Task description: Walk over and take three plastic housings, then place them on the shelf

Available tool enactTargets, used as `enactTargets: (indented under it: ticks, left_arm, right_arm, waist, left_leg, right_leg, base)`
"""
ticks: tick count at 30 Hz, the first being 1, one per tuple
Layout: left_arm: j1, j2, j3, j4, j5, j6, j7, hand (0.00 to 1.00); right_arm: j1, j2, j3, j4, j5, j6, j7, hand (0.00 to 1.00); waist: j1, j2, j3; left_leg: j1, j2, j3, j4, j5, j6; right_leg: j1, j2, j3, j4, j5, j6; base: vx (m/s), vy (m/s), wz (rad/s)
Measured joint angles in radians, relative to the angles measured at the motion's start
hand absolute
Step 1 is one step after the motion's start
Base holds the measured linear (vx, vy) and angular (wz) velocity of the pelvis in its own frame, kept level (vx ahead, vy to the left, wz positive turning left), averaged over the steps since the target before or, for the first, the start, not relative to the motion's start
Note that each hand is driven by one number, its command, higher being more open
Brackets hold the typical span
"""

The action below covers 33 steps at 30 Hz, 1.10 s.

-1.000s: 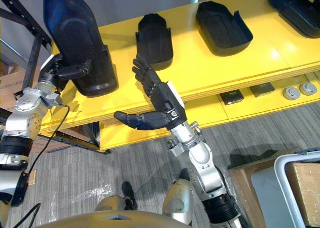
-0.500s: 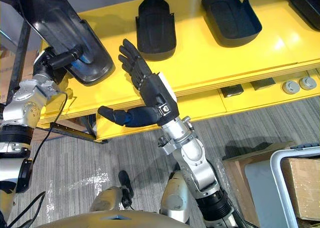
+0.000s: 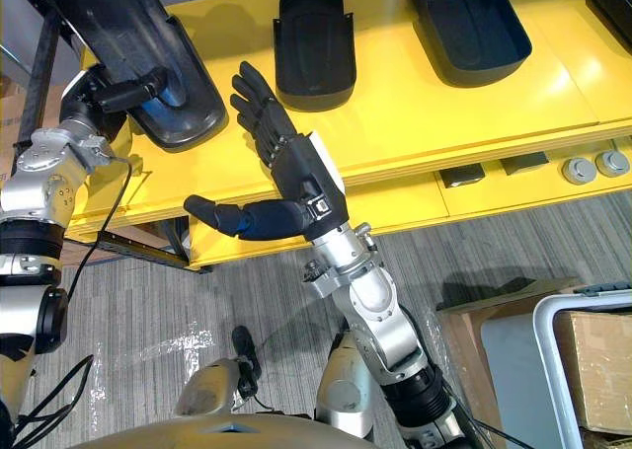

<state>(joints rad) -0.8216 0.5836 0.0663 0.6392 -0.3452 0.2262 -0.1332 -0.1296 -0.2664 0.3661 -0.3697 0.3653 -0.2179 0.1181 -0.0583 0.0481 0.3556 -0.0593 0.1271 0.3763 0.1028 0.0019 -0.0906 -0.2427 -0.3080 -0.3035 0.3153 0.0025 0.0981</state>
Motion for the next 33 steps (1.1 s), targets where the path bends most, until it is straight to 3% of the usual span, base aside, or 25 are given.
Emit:
enactTargets:
  ticks: [5,18,23,25,33]
  left_arm:
    - [-0.004,0.015,-0.040,-0.001,0.081,-0.001,0.018,1.00]
    - [-0.003,0.014,-0.044,0.004,0.081,-0.001,0.084,1.00]
    - [-0.004,0.012,-0.060,0.032,0.077,-0.025,0.221,1.00]
    - [-0.004,0.012,-0.062,0.058,0.046,-0.069,0.297,1.00]
    - [0.009,0.013,-0.060,-0.028,-0.036,-0.127,0.434,1.00]
  right_arm:
    - [-0.002,0.000,0.000,-0.006,0.001,0.006,0.000,1.00]
    - [-0.001,0.000,0.015,-0.044,0.001,0.014,-0.015,1.00]
    - [0.006,0.000,0.034,-0.044,-0.002,0.014,-0.019,1.00]
    - [0.029,0.000,0.035,-0.044,-0.002,0.011,-0.019,1.00]
    - [0.085,0.001,0.014,0.010,-0.004,-0.018,0.001,1.00]
  waist:
    - [0.000,0.000,0.009]
    - [-0.006,0.001,0.010]
    - [-0.021,0.001,0.009]
    - [-0.030,0.001,0.009]
    - [-0.025,0.003,0.006]
  left_leg:
    - [0.004,0.007,0.006,0.006,-0.003,-0.004]
    - [0.004,0.010,0.013,0.017,-0.010,-0.003]
    - [0.012,0.010,0.019,0.015,-0.010,-0.003]
    - [0.013,0.012,0.019,0.015,-0.010,-0.003]
    - [0.061,0.010,0.001,-0.015,-0.004,-0.005]
  right_leg:
    - [0.000,0.007,0.005,0.000,0.000,0.000]
    - [0.000,0.008,0.011,0.002,0.000,0.000]
    - [0.000,0.011,0.019,0.003,0.000,0.000]
    - [0.000,0.013,0.019,0.003,0.000,-0.001]
    - [0.057,0.020,-0.004,-0.021,0.001,-0.002]
  base:
    - [0.00,-0.014,-0.04]
    - [0.00,-0.001,0.00]
    - [0.00,-0.007,-0.03]
    - [0.00,0.000,0.00]
    - [0.01,-0.001,0.04]
